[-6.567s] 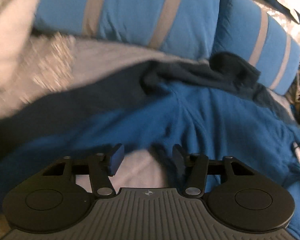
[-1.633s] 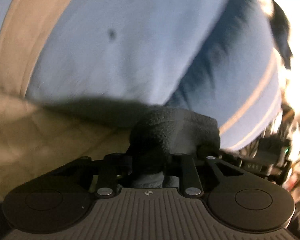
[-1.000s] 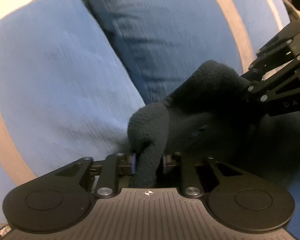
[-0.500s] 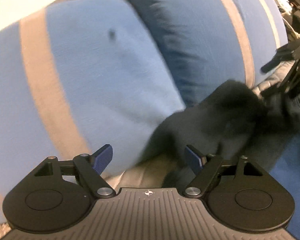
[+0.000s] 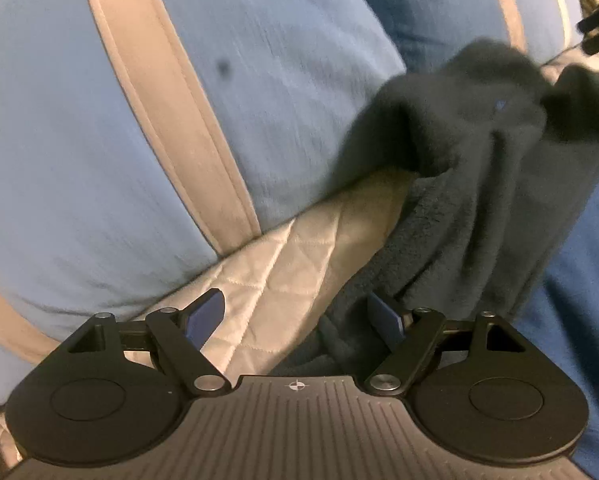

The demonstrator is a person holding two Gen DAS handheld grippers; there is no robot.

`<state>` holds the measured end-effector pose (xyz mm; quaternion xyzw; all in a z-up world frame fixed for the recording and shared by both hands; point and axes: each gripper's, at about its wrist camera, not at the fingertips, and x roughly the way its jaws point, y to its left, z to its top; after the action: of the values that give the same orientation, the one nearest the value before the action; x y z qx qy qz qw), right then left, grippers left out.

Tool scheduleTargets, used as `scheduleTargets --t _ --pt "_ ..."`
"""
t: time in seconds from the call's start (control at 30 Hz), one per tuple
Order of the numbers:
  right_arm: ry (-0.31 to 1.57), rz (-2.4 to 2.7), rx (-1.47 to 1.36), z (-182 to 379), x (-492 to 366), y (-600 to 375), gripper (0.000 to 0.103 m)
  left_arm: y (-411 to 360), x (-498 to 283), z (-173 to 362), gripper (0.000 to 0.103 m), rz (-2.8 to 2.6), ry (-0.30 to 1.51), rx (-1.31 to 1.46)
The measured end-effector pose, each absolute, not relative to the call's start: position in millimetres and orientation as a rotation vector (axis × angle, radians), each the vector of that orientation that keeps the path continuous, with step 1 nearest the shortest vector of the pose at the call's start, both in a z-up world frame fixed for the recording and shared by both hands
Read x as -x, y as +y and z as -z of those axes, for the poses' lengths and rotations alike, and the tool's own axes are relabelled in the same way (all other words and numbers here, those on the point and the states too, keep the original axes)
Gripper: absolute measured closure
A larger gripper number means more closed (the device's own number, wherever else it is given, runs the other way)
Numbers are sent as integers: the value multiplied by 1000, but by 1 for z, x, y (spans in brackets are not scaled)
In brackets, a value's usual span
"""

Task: Fold clothes

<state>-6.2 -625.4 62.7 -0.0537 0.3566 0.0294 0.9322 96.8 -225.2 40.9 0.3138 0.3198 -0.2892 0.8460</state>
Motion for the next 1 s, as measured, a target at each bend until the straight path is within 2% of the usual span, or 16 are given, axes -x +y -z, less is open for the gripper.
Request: scheduleTargets --t 0.27,0.3,0.33,0.4,0.5,0.77,1.0 --pt "740 -92 110 -53 10 -637 10 -212 -115 -22 26 666 771 -481" --pt "742 -101 106 -53 10 -639 10 -209 -117 -22 35 683 787 -454" --pt "743 -110 102 -52 10 -642 10 -206 -118 -23 40 702 800 -435" --pt "742 -121 100 -50 10 -644 10 -207 -117 -25 69 728 814 -436" --pt "740 -137 107 -49 9 -646 10 -219 -110 -30 81 705 794 -535" --pt "752 -197 179 -41 -2 -625 11 -242 -98 -23 84 494 656 -759" --pt "764 -137 182 -25 -24 -615 11 -248 -93 -12 84 429 626 -814"
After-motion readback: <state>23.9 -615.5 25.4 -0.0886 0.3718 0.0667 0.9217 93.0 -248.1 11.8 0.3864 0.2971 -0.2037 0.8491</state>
